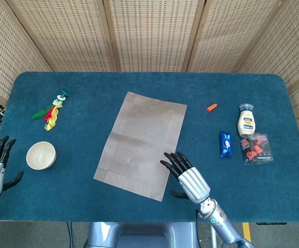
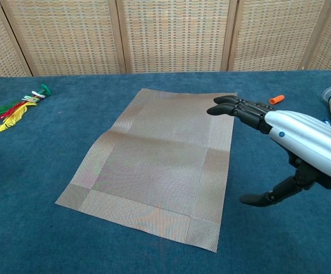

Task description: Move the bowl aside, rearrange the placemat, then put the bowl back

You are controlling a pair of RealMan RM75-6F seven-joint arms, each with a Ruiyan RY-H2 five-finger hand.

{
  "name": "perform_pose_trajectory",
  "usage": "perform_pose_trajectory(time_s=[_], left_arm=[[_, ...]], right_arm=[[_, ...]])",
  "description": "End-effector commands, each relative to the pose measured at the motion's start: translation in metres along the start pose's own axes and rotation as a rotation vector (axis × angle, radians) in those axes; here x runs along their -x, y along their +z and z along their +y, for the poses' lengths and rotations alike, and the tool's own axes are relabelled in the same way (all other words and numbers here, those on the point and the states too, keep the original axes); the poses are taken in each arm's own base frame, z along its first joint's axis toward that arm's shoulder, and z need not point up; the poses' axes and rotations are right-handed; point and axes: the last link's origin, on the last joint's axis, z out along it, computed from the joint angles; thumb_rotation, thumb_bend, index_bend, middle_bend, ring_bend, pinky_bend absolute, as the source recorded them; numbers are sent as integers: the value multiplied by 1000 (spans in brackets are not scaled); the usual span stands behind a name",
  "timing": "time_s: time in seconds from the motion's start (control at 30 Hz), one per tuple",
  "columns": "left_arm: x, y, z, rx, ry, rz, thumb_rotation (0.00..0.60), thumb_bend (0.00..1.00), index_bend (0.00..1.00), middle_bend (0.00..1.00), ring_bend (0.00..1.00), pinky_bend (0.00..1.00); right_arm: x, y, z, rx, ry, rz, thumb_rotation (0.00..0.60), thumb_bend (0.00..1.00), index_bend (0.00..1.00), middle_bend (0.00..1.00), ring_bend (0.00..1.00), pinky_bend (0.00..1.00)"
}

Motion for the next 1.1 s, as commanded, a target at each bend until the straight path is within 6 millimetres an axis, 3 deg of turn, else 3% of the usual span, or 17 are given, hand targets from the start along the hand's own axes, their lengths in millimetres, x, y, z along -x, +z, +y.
perform_pose_trajectory(time_s=[0.03,0.33,0.63,1.1], left_arm=[[1,0,-1,-4,3,-3,600,263,67,0,0,0],[-3,-1,-5,-15,0,5,600,264,67,0,0,0],[-6,-2,-8,-24,3,9,600,263,67,0,0,0],[-8,-3,-10,-24,2,15,600,264,67,0,0,0]], right_arm=[[7,0,1,10,-6,-4,600,54,87,0,0,0],[29,-9,3,45,12,-43,600,0,3,0,0,0],[50,-20,-12,6,12,-106,600,0,0,0,0,0],[74,-15,-12,61,30,-159,600,0,0,0,0,0]])
